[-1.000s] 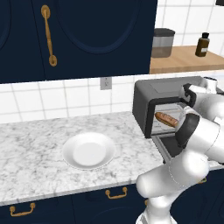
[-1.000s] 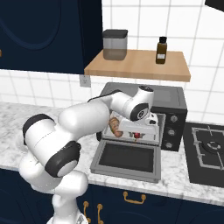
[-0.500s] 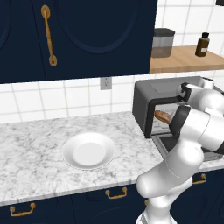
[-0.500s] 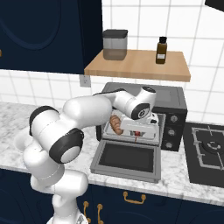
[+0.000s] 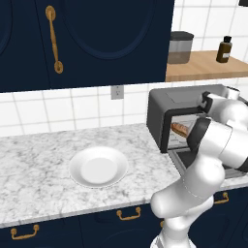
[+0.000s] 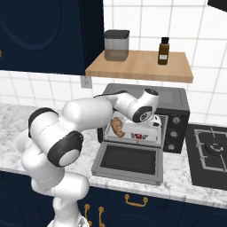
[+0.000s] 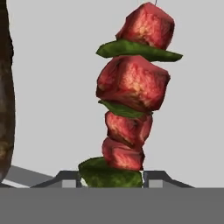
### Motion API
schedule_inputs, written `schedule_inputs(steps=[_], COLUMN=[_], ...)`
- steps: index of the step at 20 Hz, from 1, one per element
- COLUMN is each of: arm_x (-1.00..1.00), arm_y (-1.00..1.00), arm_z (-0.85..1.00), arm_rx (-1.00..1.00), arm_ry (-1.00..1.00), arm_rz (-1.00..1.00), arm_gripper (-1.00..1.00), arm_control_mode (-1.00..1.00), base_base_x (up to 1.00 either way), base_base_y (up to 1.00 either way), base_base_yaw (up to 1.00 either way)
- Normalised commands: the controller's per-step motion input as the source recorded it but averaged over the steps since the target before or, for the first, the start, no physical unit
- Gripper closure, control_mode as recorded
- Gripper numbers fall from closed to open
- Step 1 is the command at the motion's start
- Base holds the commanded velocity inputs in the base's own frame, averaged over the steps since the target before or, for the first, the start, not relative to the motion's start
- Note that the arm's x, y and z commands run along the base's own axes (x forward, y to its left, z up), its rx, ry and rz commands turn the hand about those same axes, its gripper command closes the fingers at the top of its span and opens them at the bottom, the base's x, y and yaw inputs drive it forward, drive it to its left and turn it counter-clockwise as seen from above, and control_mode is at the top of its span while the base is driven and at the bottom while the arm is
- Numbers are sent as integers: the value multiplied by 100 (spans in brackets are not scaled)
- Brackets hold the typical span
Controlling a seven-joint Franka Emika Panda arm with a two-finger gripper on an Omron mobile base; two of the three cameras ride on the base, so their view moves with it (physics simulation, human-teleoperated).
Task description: Pick up the kebab skewer and baguette bread, and place them inside the toaster oven. Close the toaster oven door and start by setting the timer.
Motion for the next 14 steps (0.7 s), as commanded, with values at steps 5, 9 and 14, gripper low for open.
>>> schedule_inputs(steps=[5,9,14], arm_x=[-12,-58,-100], arm_y=[-2,-6,14], arm_z=[33,15,-5], arm_rx=[0,0,0], arm_ry=[-4,0,0], arm_rz=[0,0,-11], arm_gripper=[-100,-100,-100], arm_control_mode=[-100,-100,-100], base_base_x=[0,0,0], base_base_y=[0,0,0], base_base_yaw=[0,0,0])
